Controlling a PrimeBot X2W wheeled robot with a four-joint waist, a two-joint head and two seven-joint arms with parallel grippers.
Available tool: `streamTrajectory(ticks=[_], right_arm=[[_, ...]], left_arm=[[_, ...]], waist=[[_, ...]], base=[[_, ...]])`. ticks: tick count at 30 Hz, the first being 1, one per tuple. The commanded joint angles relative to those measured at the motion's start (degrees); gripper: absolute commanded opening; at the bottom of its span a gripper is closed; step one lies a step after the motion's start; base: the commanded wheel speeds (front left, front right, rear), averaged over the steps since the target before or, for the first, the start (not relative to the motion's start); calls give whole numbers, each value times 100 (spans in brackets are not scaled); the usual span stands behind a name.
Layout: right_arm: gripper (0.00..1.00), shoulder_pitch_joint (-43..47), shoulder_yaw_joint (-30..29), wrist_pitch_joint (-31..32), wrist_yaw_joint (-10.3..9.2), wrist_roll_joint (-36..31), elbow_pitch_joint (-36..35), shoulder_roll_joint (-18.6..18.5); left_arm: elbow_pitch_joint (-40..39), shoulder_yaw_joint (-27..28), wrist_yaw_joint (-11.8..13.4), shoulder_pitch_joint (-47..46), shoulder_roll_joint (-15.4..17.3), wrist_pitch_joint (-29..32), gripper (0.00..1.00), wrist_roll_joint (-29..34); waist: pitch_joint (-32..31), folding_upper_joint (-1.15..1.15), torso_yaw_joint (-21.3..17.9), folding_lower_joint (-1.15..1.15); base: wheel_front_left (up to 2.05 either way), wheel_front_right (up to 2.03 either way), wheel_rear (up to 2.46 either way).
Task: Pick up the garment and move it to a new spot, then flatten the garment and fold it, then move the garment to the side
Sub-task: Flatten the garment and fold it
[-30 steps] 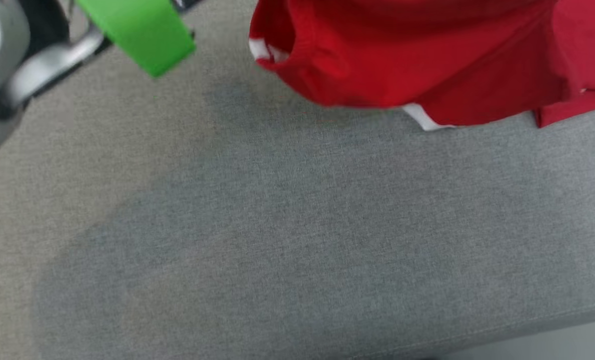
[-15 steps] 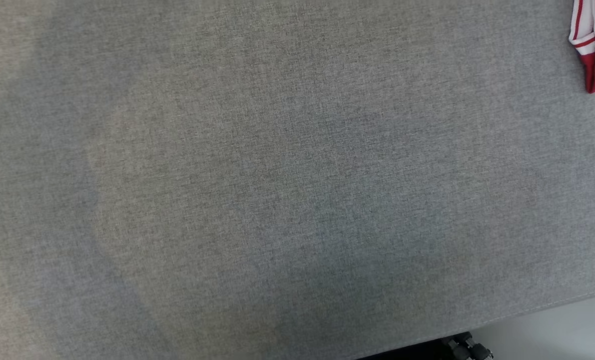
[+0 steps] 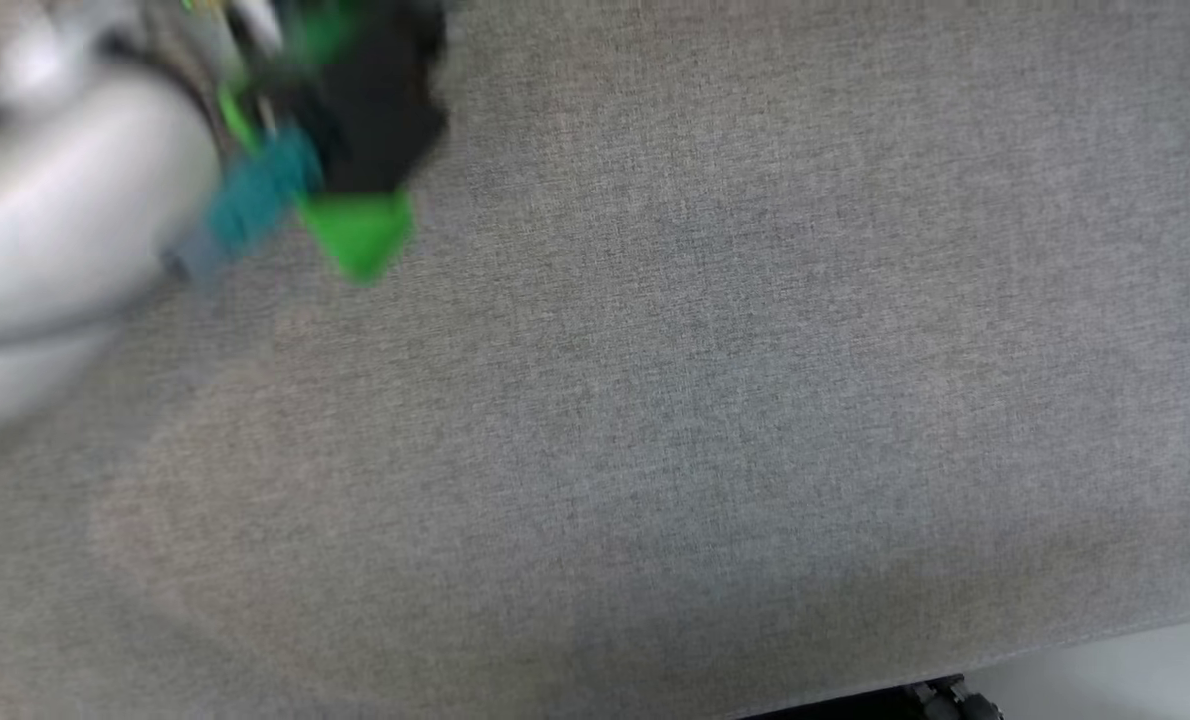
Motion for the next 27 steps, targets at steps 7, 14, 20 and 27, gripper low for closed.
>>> streamTrajectory(ticks=[7, 14, 20, 27], right_arm=[[0, 2454, -327, 369, -13, 1082, -465, -533], [0, 4200, -751, 802, -14, 1715, -1166, -622], [0, 5286, -1210, 1241, -13, 1927, -1878, -505], [0, 6312, -2295, 1913, -12, 1678, -2547, -429]], left_arm=[[-543, -219, 359, 2276, 382, -14, 0, -615], [-976, -348, 760, 3758, 617, 15, 0, -1125], [-1759, -387, 1287, 4647, 867, 111, 0, -1324], [-2576, -423, 1287, 4985, 1117, 634, 0, -1411]], waist=[[-1120, 0, 263, -1], [-1808, 0, 230, -1], [-2216, 0, 171, -1], [-2333, 0, 421, -1]], base=[[0, 0, 0], [0, 0, 0], [0, 0, 0], [0, 0, 0]])
